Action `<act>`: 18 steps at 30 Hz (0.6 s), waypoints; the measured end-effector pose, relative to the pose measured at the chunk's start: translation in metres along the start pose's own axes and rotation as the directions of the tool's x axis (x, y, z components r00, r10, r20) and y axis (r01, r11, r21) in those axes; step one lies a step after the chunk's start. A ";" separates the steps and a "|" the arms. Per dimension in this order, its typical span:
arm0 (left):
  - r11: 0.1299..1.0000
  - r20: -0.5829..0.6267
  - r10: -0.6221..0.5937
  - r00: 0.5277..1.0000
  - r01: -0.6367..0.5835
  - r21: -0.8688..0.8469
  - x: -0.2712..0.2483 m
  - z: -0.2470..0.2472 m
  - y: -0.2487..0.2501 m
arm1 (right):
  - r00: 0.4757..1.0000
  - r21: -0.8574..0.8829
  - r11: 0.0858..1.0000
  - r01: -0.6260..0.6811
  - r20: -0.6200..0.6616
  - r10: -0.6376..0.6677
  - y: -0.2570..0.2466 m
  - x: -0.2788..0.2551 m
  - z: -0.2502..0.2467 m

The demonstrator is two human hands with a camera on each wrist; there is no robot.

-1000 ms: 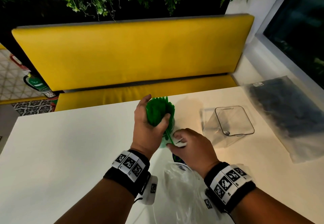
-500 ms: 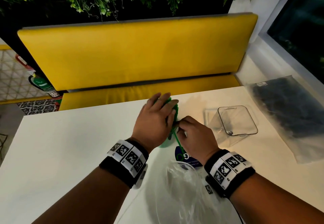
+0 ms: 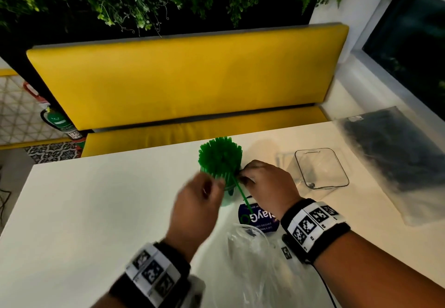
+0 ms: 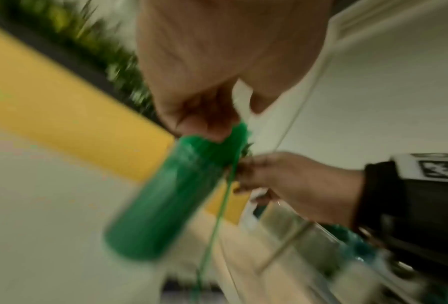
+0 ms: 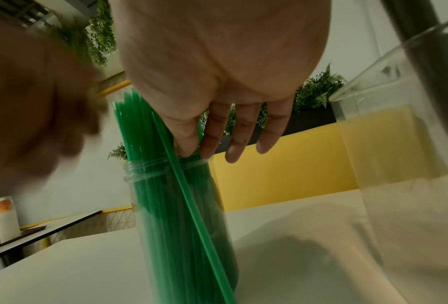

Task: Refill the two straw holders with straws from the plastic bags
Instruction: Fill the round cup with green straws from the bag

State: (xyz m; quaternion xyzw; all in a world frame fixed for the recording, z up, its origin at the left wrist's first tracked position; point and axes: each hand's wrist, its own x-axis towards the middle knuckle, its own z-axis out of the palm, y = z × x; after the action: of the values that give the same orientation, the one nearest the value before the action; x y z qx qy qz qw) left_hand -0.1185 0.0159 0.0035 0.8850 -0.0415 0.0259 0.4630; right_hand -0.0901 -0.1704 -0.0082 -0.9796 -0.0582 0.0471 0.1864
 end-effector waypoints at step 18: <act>0.961 -0.033 0.277 0.960 -0.277 -0.014 -0.037 -0.021 0.017 | 0.998 0.069 0.997 0.043 -0.050 -0.039 0.002 -0.003 0.003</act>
State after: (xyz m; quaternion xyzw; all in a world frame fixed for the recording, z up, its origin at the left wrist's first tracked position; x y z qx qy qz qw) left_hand -0.1569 0.0251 0.0259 0.8656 -0.1582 0.1035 0.4637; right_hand -0.0930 -0.1711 -0.0113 -0.9720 -0.0720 0.0212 0.2228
